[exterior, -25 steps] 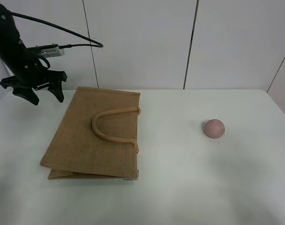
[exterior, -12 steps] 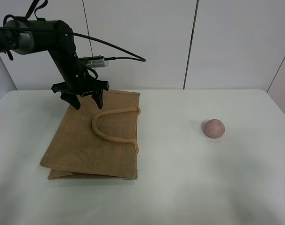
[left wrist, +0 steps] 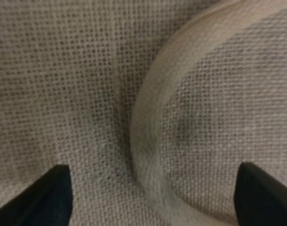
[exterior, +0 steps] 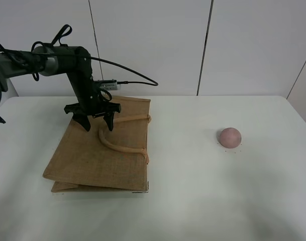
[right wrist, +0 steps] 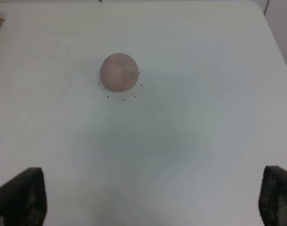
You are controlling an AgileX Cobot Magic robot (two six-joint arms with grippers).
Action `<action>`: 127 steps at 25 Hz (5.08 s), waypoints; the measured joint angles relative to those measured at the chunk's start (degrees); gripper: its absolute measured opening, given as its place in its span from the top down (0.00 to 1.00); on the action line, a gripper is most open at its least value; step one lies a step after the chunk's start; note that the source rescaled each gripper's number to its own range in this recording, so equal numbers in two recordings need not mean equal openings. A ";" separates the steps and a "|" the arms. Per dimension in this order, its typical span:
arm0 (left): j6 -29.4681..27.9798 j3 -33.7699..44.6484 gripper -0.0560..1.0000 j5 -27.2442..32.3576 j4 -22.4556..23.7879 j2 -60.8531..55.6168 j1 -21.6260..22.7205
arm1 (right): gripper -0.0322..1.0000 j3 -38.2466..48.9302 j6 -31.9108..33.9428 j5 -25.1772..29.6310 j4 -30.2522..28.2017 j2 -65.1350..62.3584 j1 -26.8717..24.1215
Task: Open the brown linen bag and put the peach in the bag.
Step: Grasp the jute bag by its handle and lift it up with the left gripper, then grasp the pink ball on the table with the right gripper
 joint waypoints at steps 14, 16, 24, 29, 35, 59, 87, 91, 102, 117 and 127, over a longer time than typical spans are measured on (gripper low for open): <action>-0.06 0.00 0.01 -1.67 -1.33 4.67 0.00 | 0.00 0.00 0.00 0.00 0.06 0.00 0.00; -0.06 0.00 0.03 -2.11 -1.33 5.01 0.00 | 0.00 0.00 0.00 0.00 0.06 0.00 0.00; -0.06 0.00 0.64 -2.05 -1.27 5.01 0.00 | 0.00 0.00 0.00 0.00 0.10 0.00 0.00; -0.06 -0.06 0.95 -1.87 -1.33 5.01 0.00 | 0.00 0.00 0.00 0.00 0.10 0.00 0.00; -0.06 -2.26 0.95 2.01 -1.22 4.20 0.00 | 0.00 0.00 0.00 0.00 0.10 0.00 0.00; 5.58 -9.23 0.95 8.05 0.35 -23.50 0.00 | 0.00 0.00 0.00 0.00 0.10 0.00 0.00; 6.25 -9.23 0.95 8.08 0.57 -27.69 0.00 | 0.00 -17.68 -0.27 -8.85 2.76 55.33 0.00; 6.37 -9.23 0.95 8.08 0.45 -27.69 0.00 | 0.00 -26.41 -0.99 -10.73 2.83 73.91 0.00; 7.18 -9.23 0.95 8.08 0.45 -27.69 0.00 | 0.00 -54.78 -2.32 -8.38 3.45 110.88 1.62; 7.24 -9.23 0.95 8.08 0.45 -27.74 0.00 | 0.00 -60.69 -0.58 -9.52 2.87 123.56 4.97; 7.30 -9.23 0.95 8.08 0.45 -27.74 0.00 | 0.03 -60.81 0.33 -10.86 2.76 127.20 4.89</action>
